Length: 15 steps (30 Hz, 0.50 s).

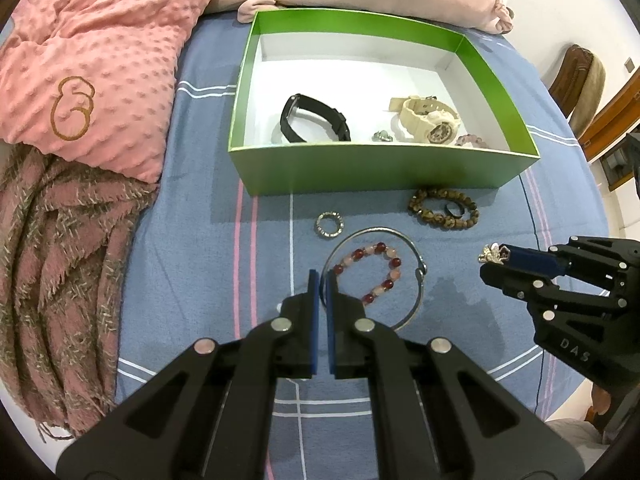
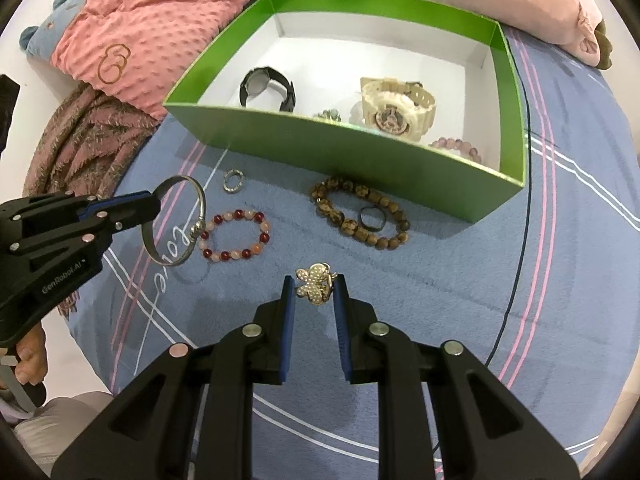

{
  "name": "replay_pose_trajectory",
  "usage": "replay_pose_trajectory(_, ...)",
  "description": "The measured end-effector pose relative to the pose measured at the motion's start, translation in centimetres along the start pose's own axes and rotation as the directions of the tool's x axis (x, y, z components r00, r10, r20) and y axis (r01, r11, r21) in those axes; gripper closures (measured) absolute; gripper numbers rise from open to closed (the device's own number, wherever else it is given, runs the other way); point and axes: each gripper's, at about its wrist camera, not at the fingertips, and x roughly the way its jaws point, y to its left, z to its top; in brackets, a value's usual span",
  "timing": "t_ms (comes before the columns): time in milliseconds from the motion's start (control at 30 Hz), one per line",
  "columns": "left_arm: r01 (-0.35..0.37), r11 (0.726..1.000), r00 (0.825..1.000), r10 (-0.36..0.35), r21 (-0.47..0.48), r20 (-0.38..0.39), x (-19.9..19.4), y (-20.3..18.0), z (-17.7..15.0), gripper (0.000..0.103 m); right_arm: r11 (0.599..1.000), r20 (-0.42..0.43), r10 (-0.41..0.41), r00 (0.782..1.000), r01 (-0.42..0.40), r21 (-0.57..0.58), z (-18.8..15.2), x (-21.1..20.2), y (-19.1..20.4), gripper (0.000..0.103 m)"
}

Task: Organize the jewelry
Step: 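Lift the bangle and flower charm and carry both over the green box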

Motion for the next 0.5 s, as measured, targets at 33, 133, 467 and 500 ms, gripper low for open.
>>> replay_pose_trajectory(33, 0.001, 1.000, 1.000, -0.001, 0.001, 0.001, 0.0, 0.0, 0.0, 0.100, 1.000, 0.003, 0.001, 1.000, -0.001, 0.002, 0.0, -0.1, 0.0, 0.084)
replay_pose_trajectory(133, 0.002, 1.000, 1.000, -0.002, 0.002, -0.001, 0.0, -0.1, 0.0, 0.100, 1.000, 0.007, 0.015, 1.000, -0.015, 0.017, 0.1, -0.3, -0.2, 0.084)
replay_pose_trajectory(467, 0.005, 1.000, 1.000, -0.005, 0.000, 0.021, -1.0, 0.0, 1.5, 0.100, 0.998, 0.091, 0.043, 0.995, -0.046, 0.039, 1.7, -3.1, -1.5, 0.084)
replay_pose_trajectory(500, 0.005, 1.000, 1.000, -0.005, 0.001, 0.028, -1.2, 0.0, 1.8, 0.100, 0.998, 0.104, 0.043, 0.994, -0.048, 0.041, 2.0, -3.6, -1.7, 0.084)
